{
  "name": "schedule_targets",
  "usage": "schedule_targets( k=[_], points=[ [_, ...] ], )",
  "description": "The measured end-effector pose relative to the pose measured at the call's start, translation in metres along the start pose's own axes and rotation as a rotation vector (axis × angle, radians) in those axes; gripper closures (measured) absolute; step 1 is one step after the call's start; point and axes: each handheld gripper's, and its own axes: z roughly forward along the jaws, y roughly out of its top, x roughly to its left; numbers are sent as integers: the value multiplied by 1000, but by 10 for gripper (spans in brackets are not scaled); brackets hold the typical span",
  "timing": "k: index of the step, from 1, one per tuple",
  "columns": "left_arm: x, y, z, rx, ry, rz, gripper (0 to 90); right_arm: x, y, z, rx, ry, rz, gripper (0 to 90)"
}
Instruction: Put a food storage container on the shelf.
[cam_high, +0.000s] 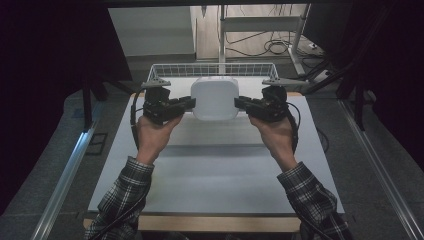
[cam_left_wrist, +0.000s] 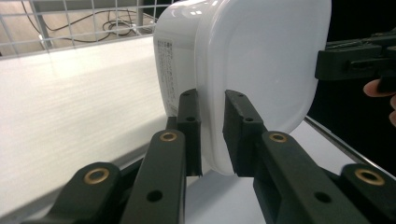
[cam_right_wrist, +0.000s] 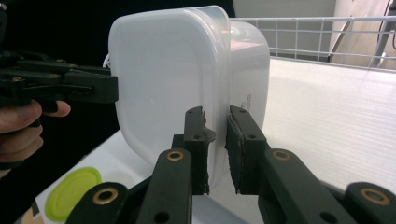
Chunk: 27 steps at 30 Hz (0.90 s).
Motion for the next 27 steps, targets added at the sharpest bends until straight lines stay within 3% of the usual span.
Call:
schedule_targets(
  k=[16, 27],
  points=[
    [9, 24, 8, 7, 34, -11, 776, -15, 21, 17, 2, 12, 49, 784],
    [12, 24, 18, 13, 40, 1, 765, -25, 22, 27, 32, -13, 62, 764]
  ],
)
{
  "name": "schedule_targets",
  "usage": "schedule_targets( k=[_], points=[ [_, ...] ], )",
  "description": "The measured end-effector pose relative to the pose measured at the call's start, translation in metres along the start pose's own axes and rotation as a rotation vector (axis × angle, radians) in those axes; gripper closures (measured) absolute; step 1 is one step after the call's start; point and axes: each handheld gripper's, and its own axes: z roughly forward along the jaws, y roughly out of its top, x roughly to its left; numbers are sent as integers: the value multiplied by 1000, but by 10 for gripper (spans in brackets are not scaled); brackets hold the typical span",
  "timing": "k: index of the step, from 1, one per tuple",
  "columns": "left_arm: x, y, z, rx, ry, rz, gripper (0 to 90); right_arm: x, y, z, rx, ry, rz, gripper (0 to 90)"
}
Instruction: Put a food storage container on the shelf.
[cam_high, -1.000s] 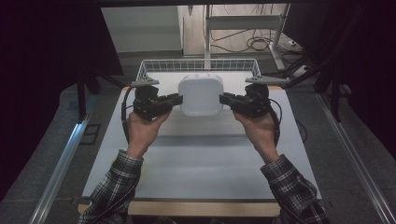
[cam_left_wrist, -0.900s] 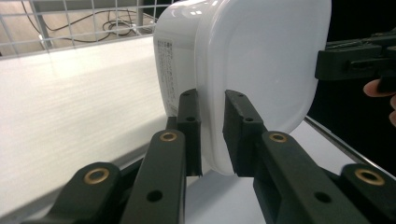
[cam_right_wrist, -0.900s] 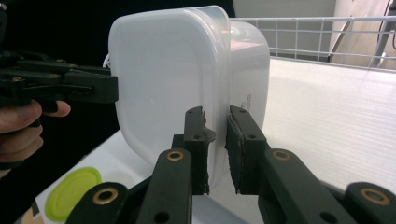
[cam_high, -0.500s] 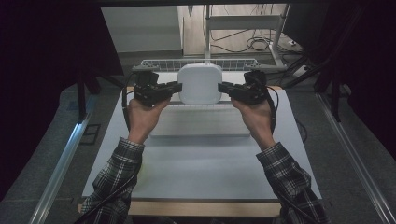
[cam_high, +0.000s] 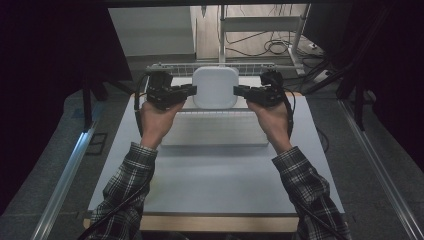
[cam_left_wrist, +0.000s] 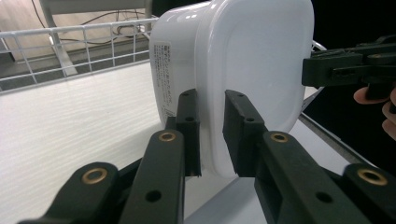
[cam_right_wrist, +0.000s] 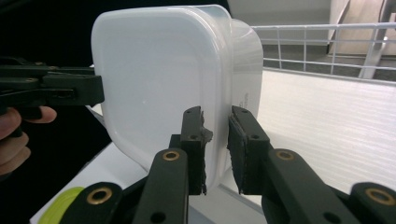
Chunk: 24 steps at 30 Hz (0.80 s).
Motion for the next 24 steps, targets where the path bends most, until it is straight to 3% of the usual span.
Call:
schedule_targets(
  k=[11, 24],
  points=[
    [2, -1, 7, -2, 19, 39, 681, 3, 4, 7, -16, -15, -39, 678],
    [8, 3, 19, 7, 41, 54, 581, 0, 5, 20, -7, -43, -61, 628]
  ],
)
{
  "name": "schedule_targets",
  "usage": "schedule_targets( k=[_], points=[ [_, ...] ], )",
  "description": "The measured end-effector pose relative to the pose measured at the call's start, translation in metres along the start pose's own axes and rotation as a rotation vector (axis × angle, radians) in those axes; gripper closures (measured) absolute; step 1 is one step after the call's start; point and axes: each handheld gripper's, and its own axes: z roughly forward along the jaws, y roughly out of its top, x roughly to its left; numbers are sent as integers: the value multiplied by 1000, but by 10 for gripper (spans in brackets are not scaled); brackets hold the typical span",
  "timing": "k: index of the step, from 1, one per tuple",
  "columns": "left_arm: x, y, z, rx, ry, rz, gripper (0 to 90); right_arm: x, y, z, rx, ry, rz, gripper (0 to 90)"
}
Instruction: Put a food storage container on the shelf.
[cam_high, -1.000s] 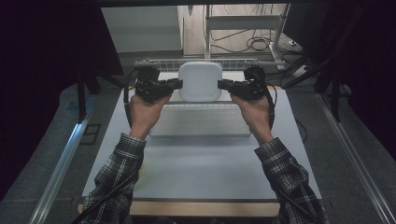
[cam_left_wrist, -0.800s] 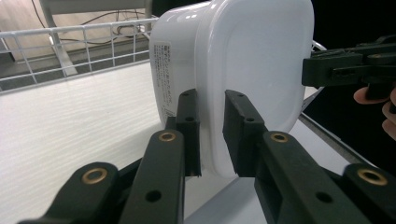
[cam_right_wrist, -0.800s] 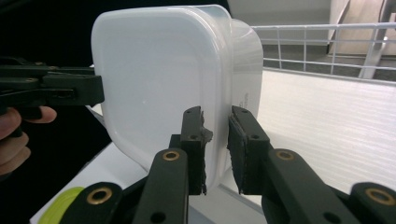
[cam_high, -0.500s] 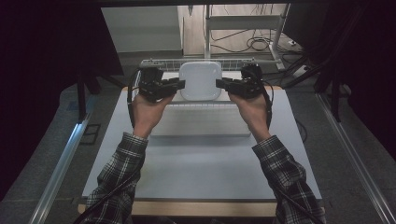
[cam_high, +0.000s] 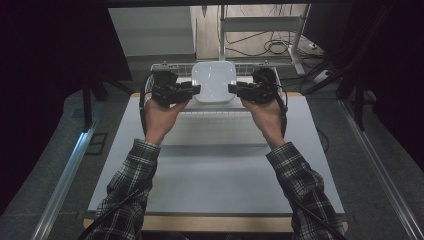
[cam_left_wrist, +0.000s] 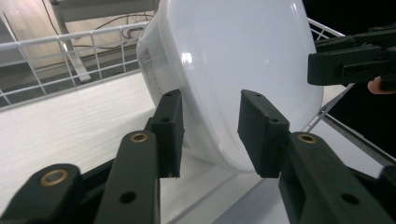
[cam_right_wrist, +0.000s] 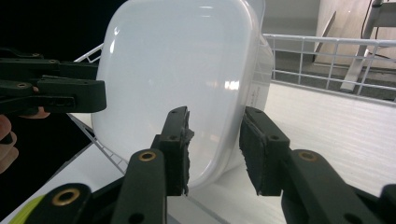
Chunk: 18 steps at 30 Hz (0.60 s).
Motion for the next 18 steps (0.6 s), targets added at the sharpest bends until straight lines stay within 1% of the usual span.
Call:
schedule_targets(
  k=[1, 3, 8, 11, 15, 18],
  points=[
    [1, 1, 2, 4, 5, 12, 566, -1, 1, 1, -3, 1, 2, 619],
    [1, 2, 3, 7, 6, 6, 543, -1, 1, 2, -5, 0, 5, 613],
    [3, 4, 8, 7, 13, 7, 512, -2, 2, 3, -6, 2, 4, 594],
    [5, 3, 10, 2, 11, -1, 501, -4, 3, 5, -13, 3, 13, 571],
    [7, 5, 12, 6, -6, -6, 502, -6, 5, 7, -10, 3, 21, 563],
    [7, 6, 12, 9, -8, -7, 492, -7, 6, 9, -19, -15, 21, 561]
  ],
)
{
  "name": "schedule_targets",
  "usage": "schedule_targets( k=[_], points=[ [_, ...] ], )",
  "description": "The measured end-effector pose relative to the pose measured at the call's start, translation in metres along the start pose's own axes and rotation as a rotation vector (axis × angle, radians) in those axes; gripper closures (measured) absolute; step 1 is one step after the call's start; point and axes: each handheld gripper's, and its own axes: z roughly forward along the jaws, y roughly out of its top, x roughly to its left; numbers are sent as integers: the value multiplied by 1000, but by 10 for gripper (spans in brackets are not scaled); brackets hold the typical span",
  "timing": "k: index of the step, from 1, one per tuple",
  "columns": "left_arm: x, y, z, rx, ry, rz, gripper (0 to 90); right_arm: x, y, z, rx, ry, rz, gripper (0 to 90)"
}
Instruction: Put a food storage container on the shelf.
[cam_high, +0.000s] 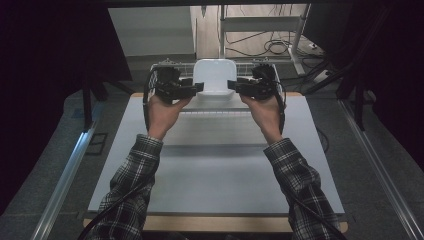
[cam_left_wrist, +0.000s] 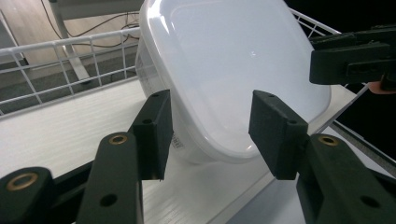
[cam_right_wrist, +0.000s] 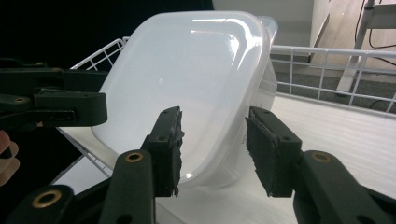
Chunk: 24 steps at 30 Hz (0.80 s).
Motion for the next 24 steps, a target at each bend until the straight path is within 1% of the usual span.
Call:
schedule_targets(
  k=[5, 8, 9, 12, 13, 14, 16, 17, 19, 20, 21, 22, 23, 24],
  points=[
    [2, 1, 1, -5, -8, -13, 490, 0, 1, 2, -2, -5, 0, 561],
    [2, 1, 1, -11, -12, -20, 471, 0, 3, 2, -9, -5, 3, 556],
    [2, 2, 0, -18, -22, -23, 465, -1, 3, 3, -10, -7, 2, 553],
    [2, 3, -1, -29, -19, -22, 447, -2, 3, 2, -16, -8, 6, 547],
    [2, 3, -2, -26, -13, -13, 428, -2, 3, 1, -21, -10, 9, 547],
    [2, 3, -2, -23, -8, -4, 428, -2, 3, 1, -21, -10, 9, 547],
    [1, 3, -3, -28, -6, -4, 431, -3, 4, 0, -22, -10, 8, 550],
    [1, 2, -3, -33, -2, -2, 443, -3, 4, -2, -25, -2, 5, 560],
    [0, 1, -7, -46, 3, 7, 454, -2, 4, -3, -32, -4, 5, 570],
    [0, 0, -9, -49, 6, 11, 501, -4, 5, -7, -37, -4, -2, 623],
    [0, -3, -14, -63, 20, 22, 523, -5, 4, -8, -36, -13, -7, 648],
    [0, -3, -14, -63, 20, 22, 550, -5, 4, -8, -36, -13, -7, 648],
    [3, -7, -20, -76, 38, 14, 601, -8, 2, -10, -35, -36, -13, 718],
    [3, -7, -20, -76, 38, 14, 640, -8, 2, -10, -35, -36, -13, 718]
  ],
)
